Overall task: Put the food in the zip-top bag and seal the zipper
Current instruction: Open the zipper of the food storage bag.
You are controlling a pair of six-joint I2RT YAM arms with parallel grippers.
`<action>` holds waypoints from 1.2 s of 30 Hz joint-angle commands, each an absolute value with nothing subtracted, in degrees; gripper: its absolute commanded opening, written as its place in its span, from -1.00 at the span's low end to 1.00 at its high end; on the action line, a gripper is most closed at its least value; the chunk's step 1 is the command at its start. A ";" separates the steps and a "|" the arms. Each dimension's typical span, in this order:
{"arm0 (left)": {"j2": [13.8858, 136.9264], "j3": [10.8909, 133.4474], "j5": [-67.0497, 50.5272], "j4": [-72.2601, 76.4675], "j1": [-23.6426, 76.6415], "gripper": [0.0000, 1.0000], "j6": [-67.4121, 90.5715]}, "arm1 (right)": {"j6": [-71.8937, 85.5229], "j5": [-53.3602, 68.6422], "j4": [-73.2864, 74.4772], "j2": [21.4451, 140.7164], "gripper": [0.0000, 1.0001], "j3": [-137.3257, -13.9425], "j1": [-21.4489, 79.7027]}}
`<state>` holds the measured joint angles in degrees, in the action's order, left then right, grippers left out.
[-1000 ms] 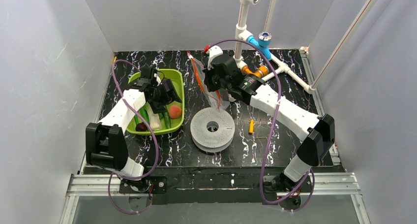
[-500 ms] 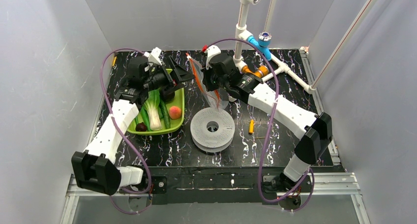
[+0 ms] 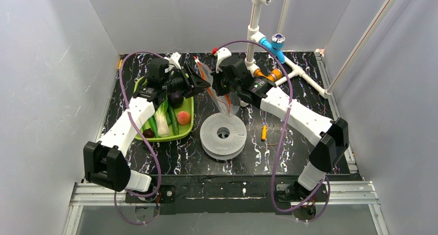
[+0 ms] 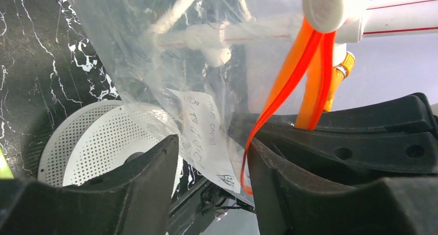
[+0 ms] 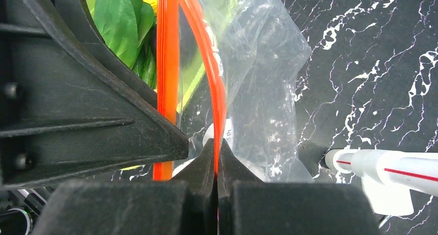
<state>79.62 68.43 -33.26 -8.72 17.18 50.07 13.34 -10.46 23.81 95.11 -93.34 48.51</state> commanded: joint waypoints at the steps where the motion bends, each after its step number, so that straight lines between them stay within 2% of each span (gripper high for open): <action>1: 80.09 71.60 -33.26 -9.20 18.38 -0.23 49.44 | 13.62 -9.80 22.23 94.79 -0.97 -96.77 48.70; 3: 80.47 71.67 -33.22 -9.35 18.43 -0.53 49.15 | 13.46 -10.01 22.23 95.10 -0.97 -97.02 48.70; 8: 80.77 71.86 -32.36 -11.67 18.37 -0.96 47.01 | 13.68 -8.84 22.11 95.36 -0.97 -96.65 48.93; 9: 80.80 72.16 -31.67 -12.98 18.29 -1.00 46.29 | 13.62 -8.89 22.05 95.38 -0.97 -96.52 49.03; 11: 80.53 73.42 -29.30 -17.39 17.53 -1.00 44.03 | 12.25 -10.98 22.43 95.68 -0.97 -96.60 49.13; 14: 80.41 77.04 -23.24 -30.16 13.56 -1.00 39.96 | 6.42 -20.79 23.51 96.17 -0.97 -97.25 48.77; 16: 81.79 78.22 -26.26 -35.79 9.20 -1.00 37.82 | 1.57 -26.36 22.35 95.98 -0.97 -96.58 48.29; 18: 83.16 77.43 -35.03 -36.04 5.72 -1.00 37.87 | -2.94 -29.86 20.84 95.91 -0.97 -95.72 48.25; 25: 82.38 73.31 -43.38 -28.05 5.98 -1.00 42.53 | -0.49 -23.65 25.04 97.29 -0.94 -99.04 48.64; 28: 82.21 72.53 -44.03 -27.23 5.98 -1.00 43.22 | 2.73 -18.65 28.59 98.08 -0.51 -101.33 48.94; 31: 82.03 71.62 -44.36 -25.99 6.20 -1.00 44.22 | 5.12 -16.55 32.17 98.49 -0.21 -102.66 49.34; 36: 81.75 70.83 -44.85 -25.64 6.48 -1.00 44.47 | 5.95 -16.33 34.01 97.87 -0.07 -102.38 49.57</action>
<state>83.79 71.57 -42.15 -26.22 6.22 43.96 4.43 -17.78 31.05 98.30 -100.27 49.21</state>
